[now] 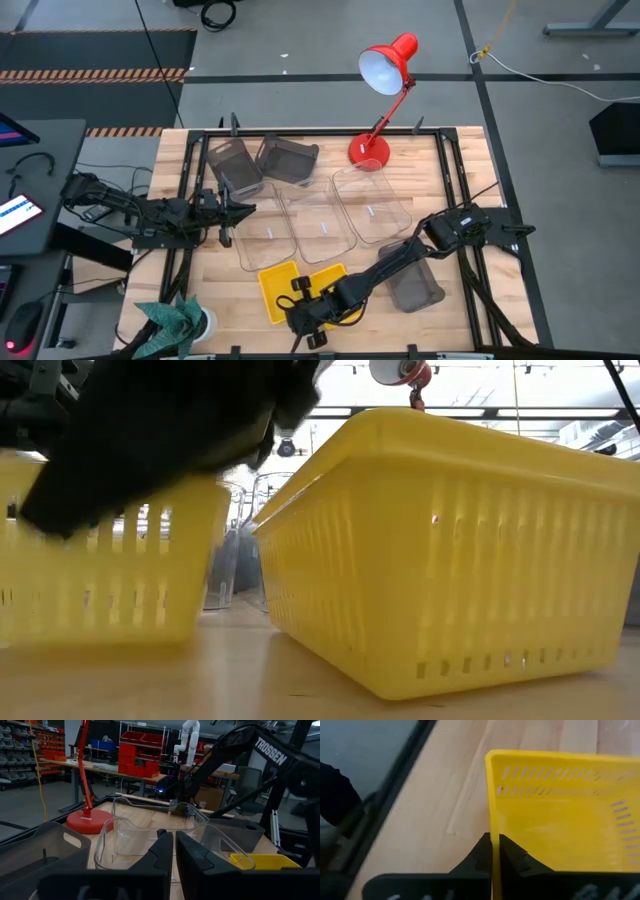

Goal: Stack baskets by color
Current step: Stack the left yellow bin on the right yellow bin

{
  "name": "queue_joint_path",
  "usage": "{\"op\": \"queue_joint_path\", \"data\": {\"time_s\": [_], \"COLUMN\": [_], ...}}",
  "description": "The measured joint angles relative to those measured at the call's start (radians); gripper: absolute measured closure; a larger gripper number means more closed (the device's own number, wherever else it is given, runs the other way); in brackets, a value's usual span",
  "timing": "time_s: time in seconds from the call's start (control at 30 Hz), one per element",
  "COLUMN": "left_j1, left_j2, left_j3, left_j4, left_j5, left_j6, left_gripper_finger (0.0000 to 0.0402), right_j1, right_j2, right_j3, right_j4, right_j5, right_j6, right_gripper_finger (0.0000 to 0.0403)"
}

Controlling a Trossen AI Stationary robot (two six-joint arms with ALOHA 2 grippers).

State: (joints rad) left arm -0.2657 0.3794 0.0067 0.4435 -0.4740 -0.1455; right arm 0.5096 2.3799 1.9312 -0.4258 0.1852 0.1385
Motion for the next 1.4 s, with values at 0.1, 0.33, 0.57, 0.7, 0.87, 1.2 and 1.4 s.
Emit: {"op": "queue_joint_path", "data": {"time_s": [0.1, 0.33, 0.57, 0.7, 0.87, 1.2, 1.4], "left_j1": [0.000, 0.000, 0.000, 0.000, 0.000, 0.000, 0.000], "left_j2": [0.000, 0.000, 0.000, 0.000, 0.000, 0.000, 0.000], "left_j3": [0.000, 0.000, 0.000, 0.000, 0.000, 0.000, 0.000], "left_j4": [0.000, 0.000, 0.000, 0.000, 0.000, 0.000, 0.000], "left_j5": [0.000, 0.000, 0.000, 0.000, 0.000, 0.000, 0.000], "left_j6": [0.000, 0.000, 0.000, 0.000, 0.000, 0.000, 0.000], "left_gripper_finger": [0.0374, 0.0366, 0.0370, 0.0374, 0.0368, 0.0374, 0.0374], "right_j1": [0.009, 0.045, 0.109, 0.142, 0.171, 0.212, 0.216], "right_j2": [-0.029, -0.115, -0.193, -0.213, -0.215, -0.222, -0.222], "right_j3": [0.000, 0.000, 0.001, 0.001, 0.001, 0.000, -0.002], "right_j4": [-0.014, -0.055, -0.106, -0.201, -0.313, -0.531, -0.547], "right_j5": [0.000, 0.010, 0.117, 0.189, 0.212, 0.205, 0.191], "right_j6": [0.009, 0.024, 0.019, 0.054, 0.098, 0.177, 0.184], "right_gripper_finger": [0.0389, 0.0391, 0.0391, 0.0391, 0.0391, 0.0391, 0.0391]}}
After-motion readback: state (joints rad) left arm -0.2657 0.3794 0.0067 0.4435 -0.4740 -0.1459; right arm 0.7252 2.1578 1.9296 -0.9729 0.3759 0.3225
